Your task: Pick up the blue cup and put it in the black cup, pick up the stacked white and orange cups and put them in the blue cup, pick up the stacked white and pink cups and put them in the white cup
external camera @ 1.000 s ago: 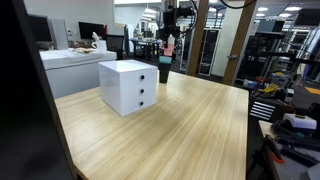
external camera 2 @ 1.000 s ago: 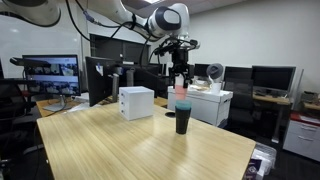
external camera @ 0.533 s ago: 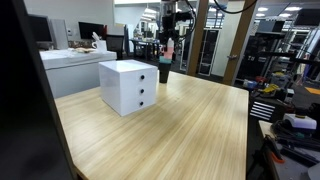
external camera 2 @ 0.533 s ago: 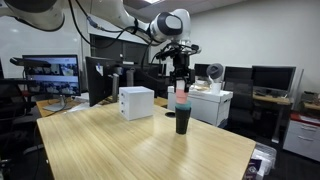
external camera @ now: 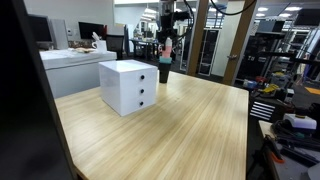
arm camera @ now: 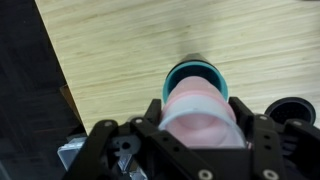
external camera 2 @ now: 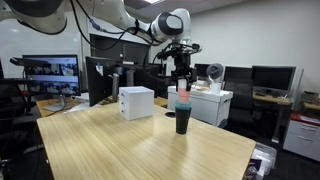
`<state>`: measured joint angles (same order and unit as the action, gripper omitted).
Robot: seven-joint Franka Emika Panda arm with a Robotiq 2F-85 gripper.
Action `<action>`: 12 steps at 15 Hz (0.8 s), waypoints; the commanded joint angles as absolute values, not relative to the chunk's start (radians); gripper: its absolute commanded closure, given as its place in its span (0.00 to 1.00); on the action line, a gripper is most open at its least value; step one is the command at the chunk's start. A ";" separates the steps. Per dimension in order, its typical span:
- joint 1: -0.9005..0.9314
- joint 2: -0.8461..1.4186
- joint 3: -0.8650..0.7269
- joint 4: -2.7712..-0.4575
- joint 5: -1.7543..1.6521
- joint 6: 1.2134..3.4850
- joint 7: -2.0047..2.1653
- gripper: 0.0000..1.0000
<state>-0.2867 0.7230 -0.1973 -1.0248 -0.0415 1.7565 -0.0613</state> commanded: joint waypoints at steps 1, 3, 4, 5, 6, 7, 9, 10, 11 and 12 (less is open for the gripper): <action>-0.295 0.742 -0.195 -1.002 -0.028 1.753 -0.050 0.56; -0.296 0.749 -0.193 -1.009 -0.025 1.762 -0.055 0.56; -0.297 0.753 -0.192 -1.013 -0.025 1.766 -0.055 0.56; -0.297 0.758 -0.192 -1.015 -0.025 1.768 -0.057 0.56; -0.297 0.763 -0.192 -1.017 -0.025 1.770 -0.057 0.56; -0.298 0.768 -0.191 -1.020 -0.024 1.774 -0.060 0.56; -0.298 0.777 -0.191 -1.027 -0.025 1.783 -0.060 0.56; -0.298 0.780 -0.191 -1.030 -0.025 1.788 -0.061 0.56; -0.298 0.780 -0.191 -1.031 -0.025 1.790 -0.061 0.56; -0.298 0.780 -0.190 -1.032 -0.025 1.791 -0.062 0.56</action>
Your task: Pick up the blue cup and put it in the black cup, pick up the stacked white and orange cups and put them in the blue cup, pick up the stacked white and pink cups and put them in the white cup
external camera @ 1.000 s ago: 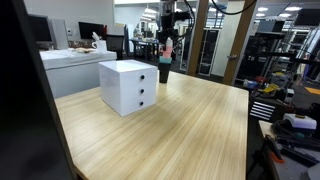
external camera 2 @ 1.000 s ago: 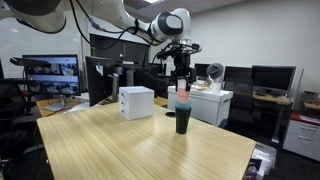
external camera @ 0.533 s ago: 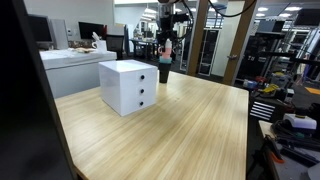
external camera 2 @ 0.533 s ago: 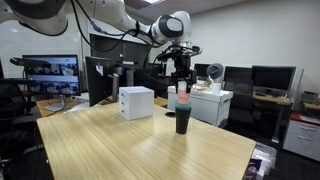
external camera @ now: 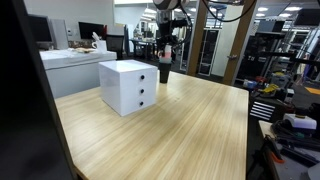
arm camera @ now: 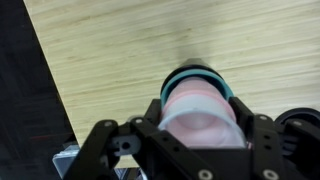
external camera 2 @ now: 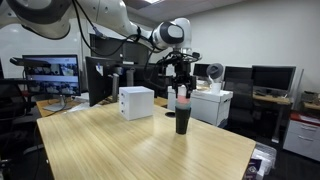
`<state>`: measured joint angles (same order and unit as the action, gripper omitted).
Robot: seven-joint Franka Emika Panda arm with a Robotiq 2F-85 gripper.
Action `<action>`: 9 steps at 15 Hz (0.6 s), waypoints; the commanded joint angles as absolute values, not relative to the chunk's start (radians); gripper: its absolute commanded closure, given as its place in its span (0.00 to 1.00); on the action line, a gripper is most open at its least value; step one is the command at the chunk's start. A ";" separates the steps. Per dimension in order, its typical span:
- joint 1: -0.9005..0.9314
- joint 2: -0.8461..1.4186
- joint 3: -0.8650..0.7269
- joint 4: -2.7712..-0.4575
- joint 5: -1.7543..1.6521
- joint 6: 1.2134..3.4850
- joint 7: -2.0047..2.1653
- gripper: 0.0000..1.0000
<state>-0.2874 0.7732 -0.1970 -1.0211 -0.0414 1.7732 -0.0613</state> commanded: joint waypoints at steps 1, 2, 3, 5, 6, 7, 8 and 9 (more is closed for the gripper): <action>-0.297 0.778 -0.191 -1.034 -0.027 1.793 -0.063 0.56; -0.295 0.778 -0.192 -1.034 -0.029 1.792 -0.060 0.56; -0.294 0.778 -0.193 -1.033 -0.030 1.788 -0.060 0.56; -0.293 0.778 -0.193 -1.033 -0.032 1.785 -0.060 0.07; -0.293 0.779 -0.194 -1.033 -0.034 1.783 -0.061 0.03; -0.292 0.782 -0.195 -1.032 -0.036 1.782 -0.062 0.00; -0.292 0.785 -0.195 -1.032 -0.036 1.781 -0.063 0.00; -0.291 0.787 -0.196 -1.031 -0.037 1.779 -0.062 0.00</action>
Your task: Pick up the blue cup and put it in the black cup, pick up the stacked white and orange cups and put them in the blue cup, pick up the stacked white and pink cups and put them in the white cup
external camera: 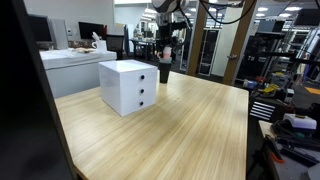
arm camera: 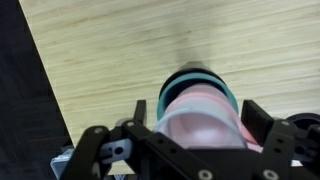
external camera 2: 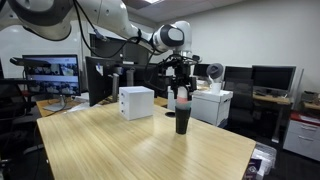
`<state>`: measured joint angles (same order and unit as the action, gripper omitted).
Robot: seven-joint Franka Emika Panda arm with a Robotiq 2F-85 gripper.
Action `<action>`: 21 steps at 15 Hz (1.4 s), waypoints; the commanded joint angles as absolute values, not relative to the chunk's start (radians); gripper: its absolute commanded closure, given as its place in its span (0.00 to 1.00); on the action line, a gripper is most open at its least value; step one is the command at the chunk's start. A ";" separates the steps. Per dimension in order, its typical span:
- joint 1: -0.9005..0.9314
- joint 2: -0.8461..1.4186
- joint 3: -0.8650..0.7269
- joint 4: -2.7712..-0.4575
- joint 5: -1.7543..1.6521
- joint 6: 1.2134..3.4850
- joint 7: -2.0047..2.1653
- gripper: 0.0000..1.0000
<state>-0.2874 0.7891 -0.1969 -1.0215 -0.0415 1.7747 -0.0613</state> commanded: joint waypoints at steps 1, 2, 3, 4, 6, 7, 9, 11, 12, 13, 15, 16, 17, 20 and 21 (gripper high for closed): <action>-0.291 0.788 -0.196 -1.030 -0.038 1.777 -0.063 0.00; -0.289 0.788 -0.197 -1.030 -0.040 1.775 -0.063 0.00; -0.289 0.785 -0.197 -1.031 -0.041 1.774 -0.064 0.00; -0.287 0.781 -0.197 -1.031 -0.042 1.773 -0.065 0.00; -0.281 0.765 -0.197 -1.035 -0.045 1.769 -0.067 0.00; -0.278 0.758 -0.197 -1.036 -0.046 1.765 -0.067 0.00; -0.269 0.735 -0.195 -1.041 -0.046 1.757 -0.068 0.00; -0.258 0.711 -0.195 -1.042 -0.050 1.746 -0.069 0.00; -0.250 0.696 -0.195 -1.047 -0.051 1.741 -0.069 0.00; -0.243 0.684 -0.196 -1.050 -0.054 1.739 -0.071 0.00; -0.226 0.650 -0.196 -1.073 -0.063 1.743 -0.077 0.00; -0.210 0.620 -0.195 -1.099 -0.070 1.755 -0.083 0.00; -0.203 0.608 -0.195 -1.109 -0.071 1.760 -0.088 0.00; -0.175 0.557 -0.190 -1.179 -0.074 1.787 -0.104 0.00; -0.167 0.539 -0.187 -1.212 -0.073 1.800 -0.113 0.00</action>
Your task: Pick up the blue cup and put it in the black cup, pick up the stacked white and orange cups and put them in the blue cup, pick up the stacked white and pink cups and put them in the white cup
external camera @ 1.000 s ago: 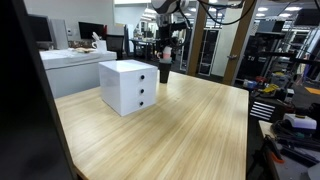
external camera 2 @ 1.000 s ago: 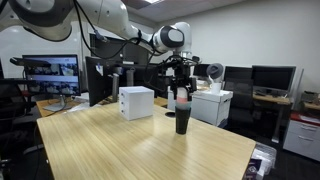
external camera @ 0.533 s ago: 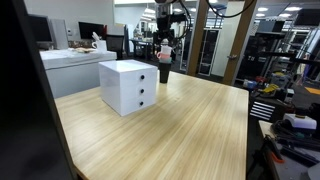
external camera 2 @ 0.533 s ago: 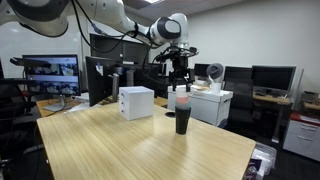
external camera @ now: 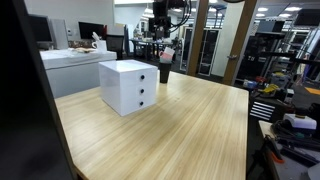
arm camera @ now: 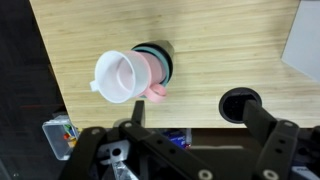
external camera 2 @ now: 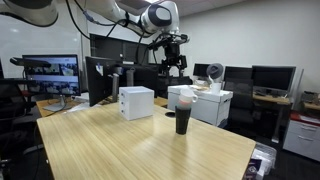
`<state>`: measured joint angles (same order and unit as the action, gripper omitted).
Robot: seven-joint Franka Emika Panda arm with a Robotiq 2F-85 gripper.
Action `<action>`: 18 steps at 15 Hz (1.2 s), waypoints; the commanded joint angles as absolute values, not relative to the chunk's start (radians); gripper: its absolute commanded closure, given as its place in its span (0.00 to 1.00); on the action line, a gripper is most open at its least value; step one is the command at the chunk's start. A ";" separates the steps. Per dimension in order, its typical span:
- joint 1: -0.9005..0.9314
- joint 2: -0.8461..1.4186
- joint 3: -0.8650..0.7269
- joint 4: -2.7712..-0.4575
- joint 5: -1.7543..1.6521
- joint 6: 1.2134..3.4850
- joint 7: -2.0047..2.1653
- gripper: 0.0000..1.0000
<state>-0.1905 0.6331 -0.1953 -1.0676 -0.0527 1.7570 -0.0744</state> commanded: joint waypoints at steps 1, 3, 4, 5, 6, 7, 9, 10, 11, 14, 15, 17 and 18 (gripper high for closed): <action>-0.156 0.518 -0.183 -1.252 -0.071 1.817 -0.121 0.00; -0.131 0.463 -0.175 -1.365 -0.070 1.878 -0.141 0.00; -0.122 0.444 -0.172 -1.410 -0.071 1.908 -0.150 0.00; -0.110 0.426 -0.170 -1.462 -0.077 1.944 -0.155 0.00; -0.121 0.402 -0.136 -1.523 -0.086 1.977 -0.161 0.00; -0.119 0.387 -0.128 -1.568 -0.084 2.002 -0.172 0.00; -0.118 0.353 -0.104 -1.666 -0.088 2.059 -0.192 0.00; -0.115 0.331 -0.094 -1.731 -0.095 2.096 -0.202 0.00; -0.111 0.326 -0.093 -1.739 -0.108 2.101 -0.203 0.00; -0.118 0.388 -0.088 -1.661 -0.092 2.065 -0.170 0.00; -0.119 0.390 -0.088 -1.659 -0.092 2.065 -0.170 0.00; -0.119 0.391 -0.088 -1.658 -0.092 2.065 -0.170 0.00; -0.119 0.391 -0.088 -1.658 -0.092 2.065 -0.170 0.00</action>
<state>-0.1135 0.3905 -0.0944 -1.6597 -0.0896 2.0673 -0.1711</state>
